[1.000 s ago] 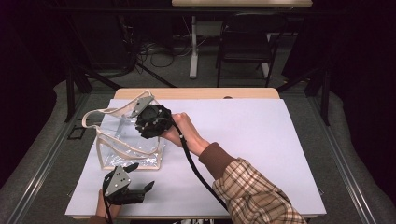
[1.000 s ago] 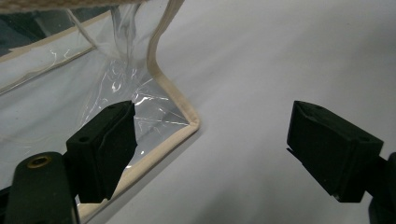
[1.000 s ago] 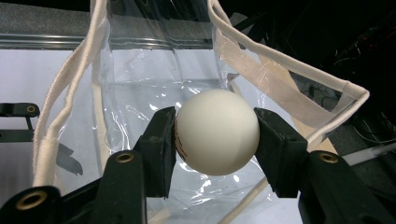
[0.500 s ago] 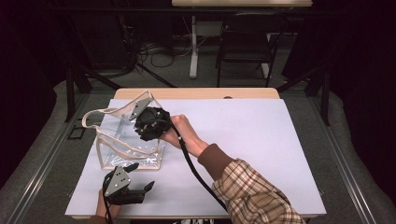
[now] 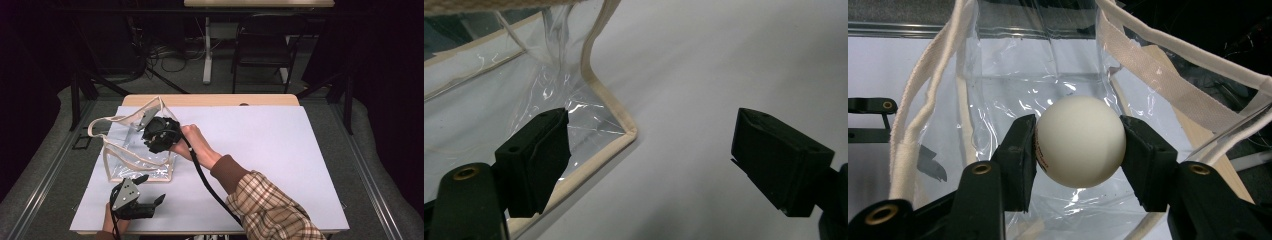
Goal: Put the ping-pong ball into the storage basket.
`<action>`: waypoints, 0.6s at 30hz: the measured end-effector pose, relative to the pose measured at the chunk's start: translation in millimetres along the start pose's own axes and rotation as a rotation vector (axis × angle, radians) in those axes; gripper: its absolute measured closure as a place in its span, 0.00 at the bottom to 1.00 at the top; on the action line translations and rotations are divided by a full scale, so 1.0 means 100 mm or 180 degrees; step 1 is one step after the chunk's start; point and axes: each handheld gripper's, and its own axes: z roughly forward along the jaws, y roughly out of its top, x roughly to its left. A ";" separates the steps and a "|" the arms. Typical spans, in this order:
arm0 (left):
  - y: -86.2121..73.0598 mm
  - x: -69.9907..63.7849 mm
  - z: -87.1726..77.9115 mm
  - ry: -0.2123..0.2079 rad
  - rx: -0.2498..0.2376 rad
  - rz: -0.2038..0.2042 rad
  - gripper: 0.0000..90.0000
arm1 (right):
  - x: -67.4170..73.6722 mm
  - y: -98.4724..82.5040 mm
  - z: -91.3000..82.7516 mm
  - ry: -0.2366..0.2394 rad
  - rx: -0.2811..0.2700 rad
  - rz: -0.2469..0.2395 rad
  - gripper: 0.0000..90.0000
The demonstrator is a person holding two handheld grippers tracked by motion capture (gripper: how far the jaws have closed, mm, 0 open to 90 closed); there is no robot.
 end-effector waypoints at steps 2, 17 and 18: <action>0.00 0.00 0.00 0.0000 0.0001 0.0000 0.18 | 0.00 0.00 0.01 0.0010 0.0032 0.0005 0.57; 0.00 0.00 0.00 -0.0001 0.0003 0.0002 0.18 | 0.02 -0.02 0.07 0.0090 0.0172 0.0032 0.56; 0.00 0.00 0.00 -0.0001 0.0004 0.0002 0.18 | 0.02 -0.02 0.08 0.0093 0.0179 0.0041 0.56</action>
